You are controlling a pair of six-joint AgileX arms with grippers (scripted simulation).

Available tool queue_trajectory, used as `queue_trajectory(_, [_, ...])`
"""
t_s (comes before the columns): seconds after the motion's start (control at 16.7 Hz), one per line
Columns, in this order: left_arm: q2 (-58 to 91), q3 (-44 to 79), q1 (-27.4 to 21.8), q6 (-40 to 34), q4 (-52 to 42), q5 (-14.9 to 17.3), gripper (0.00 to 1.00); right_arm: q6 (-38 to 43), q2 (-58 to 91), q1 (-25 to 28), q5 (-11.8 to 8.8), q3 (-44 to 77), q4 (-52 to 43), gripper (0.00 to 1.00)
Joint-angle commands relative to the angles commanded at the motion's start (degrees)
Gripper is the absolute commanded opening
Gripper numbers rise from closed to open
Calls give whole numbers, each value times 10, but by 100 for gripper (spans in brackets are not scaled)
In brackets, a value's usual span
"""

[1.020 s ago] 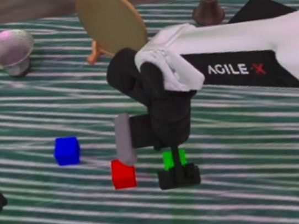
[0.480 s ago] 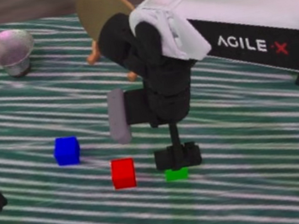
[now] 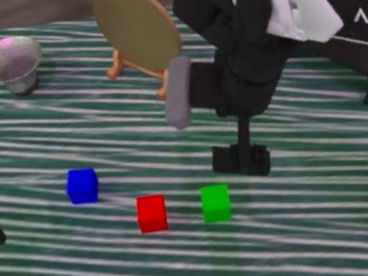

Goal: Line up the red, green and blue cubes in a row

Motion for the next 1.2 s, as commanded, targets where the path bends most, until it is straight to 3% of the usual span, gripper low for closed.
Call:
queue_trajectory(0.6, [550,379,-76,-65,-280,-2,100,194,-556,-201,-16,-470,295,100])
queue_trajectory(0.96, [848,590,-120,-102,-438,-2,100,320,-913,-312,-5,-768,474,100])
queue_trajectory(1.2, [974,694,-141,-119,-505,-1,100,380,-1070,-361,8,-900,565,100])
